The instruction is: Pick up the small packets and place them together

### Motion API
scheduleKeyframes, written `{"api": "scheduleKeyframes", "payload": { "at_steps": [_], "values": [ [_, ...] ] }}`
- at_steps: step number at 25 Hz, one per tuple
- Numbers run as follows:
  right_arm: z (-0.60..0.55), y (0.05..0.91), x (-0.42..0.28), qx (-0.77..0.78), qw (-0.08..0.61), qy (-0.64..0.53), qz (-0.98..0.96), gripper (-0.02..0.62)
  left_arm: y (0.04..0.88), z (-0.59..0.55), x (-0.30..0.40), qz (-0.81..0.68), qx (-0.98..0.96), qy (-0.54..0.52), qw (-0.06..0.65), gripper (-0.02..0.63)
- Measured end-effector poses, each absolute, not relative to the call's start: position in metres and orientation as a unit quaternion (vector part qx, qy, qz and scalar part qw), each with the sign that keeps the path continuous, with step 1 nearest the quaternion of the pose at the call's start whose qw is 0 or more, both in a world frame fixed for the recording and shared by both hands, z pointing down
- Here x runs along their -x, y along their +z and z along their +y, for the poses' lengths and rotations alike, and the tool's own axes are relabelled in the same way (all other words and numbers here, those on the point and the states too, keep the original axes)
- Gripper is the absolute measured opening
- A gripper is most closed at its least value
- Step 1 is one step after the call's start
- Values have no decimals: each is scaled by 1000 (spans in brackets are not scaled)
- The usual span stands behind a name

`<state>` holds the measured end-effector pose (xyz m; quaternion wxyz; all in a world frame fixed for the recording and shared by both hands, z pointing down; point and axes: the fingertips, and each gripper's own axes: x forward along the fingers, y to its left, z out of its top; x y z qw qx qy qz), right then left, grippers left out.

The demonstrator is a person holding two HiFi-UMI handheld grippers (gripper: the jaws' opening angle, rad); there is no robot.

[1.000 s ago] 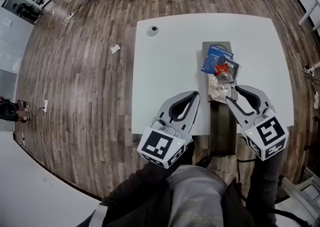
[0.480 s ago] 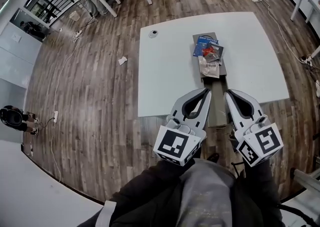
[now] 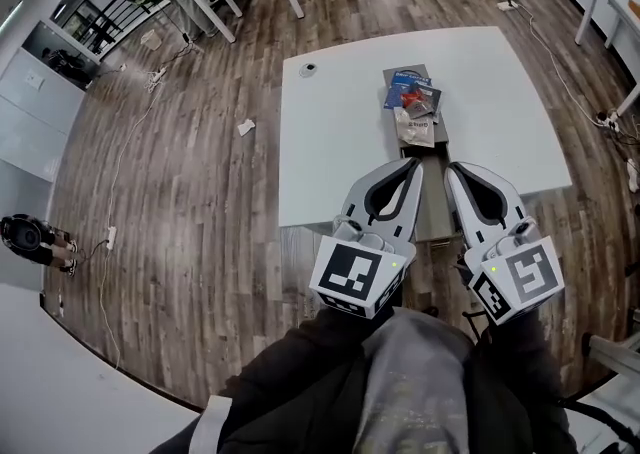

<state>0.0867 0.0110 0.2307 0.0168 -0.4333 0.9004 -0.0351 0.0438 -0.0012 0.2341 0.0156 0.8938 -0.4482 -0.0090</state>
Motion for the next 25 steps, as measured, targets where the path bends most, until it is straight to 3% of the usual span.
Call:
{"api": "scheduleKeyframes", "payload": {
  "at_steps": [25],
  "values": [
    [3, 232, -109, 449, 24, -29, 893, 5, 236, -12, -69, -420, -908, -1, 18, 2]
  ]
}}
